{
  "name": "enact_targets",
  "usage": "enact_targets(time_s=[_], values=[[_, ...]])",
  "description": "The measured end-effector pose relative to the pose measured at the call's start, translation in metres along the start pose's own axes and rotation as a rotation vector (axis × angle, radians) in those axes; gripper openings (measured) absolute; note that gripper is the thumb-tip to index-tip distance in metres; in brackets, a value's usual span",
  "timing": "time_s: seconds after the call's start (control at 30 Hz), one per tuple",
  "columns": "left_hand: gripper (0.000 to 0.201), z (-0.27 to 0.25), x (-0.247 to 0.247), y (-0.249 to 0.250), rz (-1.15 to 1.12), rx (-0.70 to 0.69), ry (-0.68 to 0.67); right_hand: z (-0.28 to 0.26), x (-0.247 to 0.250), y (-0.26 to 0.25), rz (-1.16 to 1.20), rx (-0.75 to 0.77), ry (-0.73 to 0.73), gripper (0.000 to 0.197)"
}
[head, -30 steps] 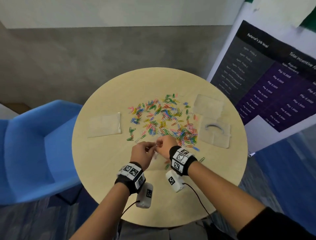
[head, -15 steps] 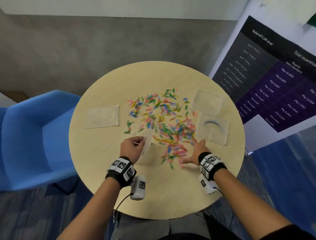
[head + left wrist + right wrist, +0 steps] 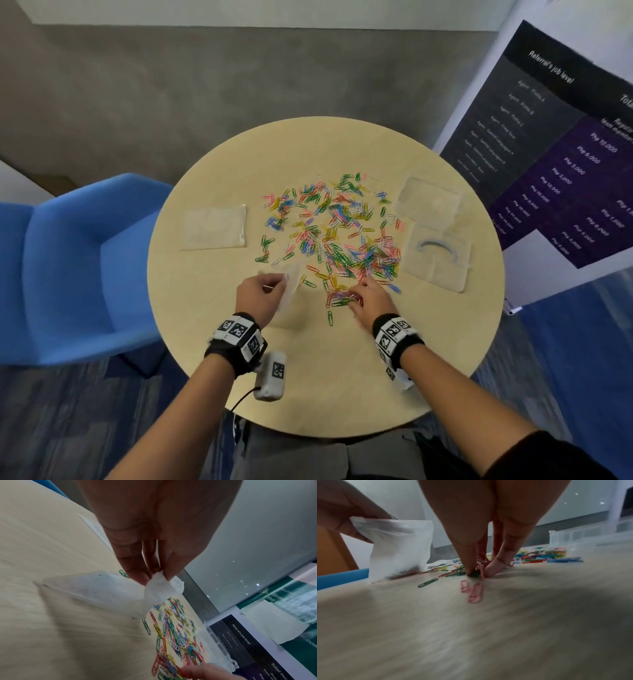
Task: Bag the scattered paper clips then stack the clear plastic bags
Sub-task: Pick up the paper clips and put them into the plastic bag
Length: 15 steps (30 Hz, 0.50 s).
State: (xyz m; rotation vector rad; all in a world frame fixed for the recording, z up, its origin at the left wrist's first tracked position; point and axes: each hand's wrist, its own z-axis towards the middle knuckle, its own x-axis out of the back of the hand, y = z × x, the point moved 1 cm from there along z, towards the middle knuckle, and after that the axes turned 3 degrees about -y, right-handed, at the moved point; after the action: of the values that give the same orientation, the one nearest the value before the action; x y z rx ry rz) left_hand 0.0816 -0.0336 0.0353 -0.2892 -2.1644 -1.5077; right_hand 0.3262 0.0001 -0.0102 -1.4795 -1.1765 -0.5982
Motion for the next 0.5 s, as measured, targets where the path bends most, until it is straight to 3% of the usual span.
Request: enact_targets(time_s=[0.13, 0.23, 0.3, 0.4, 0.5], values=[[0.021, -0.005, -0.005, 0.002, 0.033, -0.004, -0.011, 0.006, 0.014, 0.002, 0.053, 0.015, 0.018, 0.025], [0.020, -0.006, -0.011, 0.007, 0.052, -0.016, -0.026, 0.009, 0.025, 0.014, 0.255, -0.118, 0.056, 0.020], [0.019, -0.006, -0.014, 0.010, 0.059, -0.027, -0.029, 0.009, 0.034, 0.024, 0.500, -0.242, 0.047, 0.025], [0.019, -0.005, -0.020, 0.015, 0.036, -0.041, -0.037, 0.009, 0.051, 0.027, 1.084, -0.372, 0.024, 0.035], [0.021, -0.006, -0.028, 0.020, 0.027, -0.051, -0.056, 0.004, 0.068, 0.000, 1.570, -0.312, -0.044, 0.022]])
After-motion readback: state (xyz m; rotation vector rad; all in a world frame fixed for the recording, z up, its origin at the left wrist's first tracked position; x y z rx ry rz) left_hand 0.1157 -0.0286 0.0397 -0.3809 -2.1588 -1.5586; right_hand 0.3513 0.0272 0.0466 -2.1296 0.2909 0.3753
